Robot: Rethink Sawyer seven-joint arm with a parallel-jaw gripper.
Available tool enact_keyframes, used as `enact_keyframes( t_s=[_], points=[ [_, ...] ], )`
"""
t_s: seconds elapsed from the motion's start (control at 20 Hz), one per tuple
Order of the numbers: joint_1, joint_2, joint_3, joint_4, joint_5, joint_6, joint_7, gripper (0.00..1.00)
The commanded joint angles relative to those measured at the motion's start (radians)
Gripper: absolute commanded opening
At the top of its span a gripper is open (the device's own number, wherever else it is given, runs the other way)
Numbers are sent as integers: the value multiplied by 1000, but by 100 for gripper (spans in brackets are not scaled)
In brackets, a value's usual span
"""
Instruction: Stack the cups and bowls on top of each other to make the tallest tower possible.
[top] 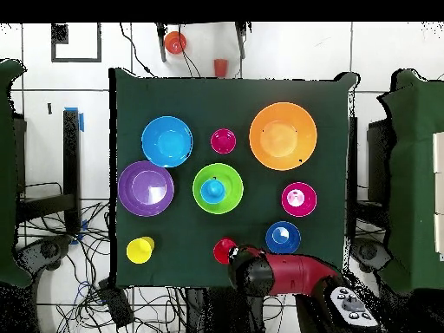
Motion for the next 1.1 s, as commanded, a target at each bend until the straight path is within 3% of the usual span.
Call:
enact_keyframes(
  t_s=[0.05, 0.2, 0.5, 0.8, 1.1],
  points=[
    [61, 111, 1, -113, -43, -96, 97, 100],
    [74, 137, -3, -128, -34, -118, 103, 100],
    [91, 83, 4, -113, 24, -90, 125, 100],
    [111, 159, -6, -153, 28, -210, 154, 100],
    [116, 87, 17, -149, 49, -88, 105, 100]
  ],
)
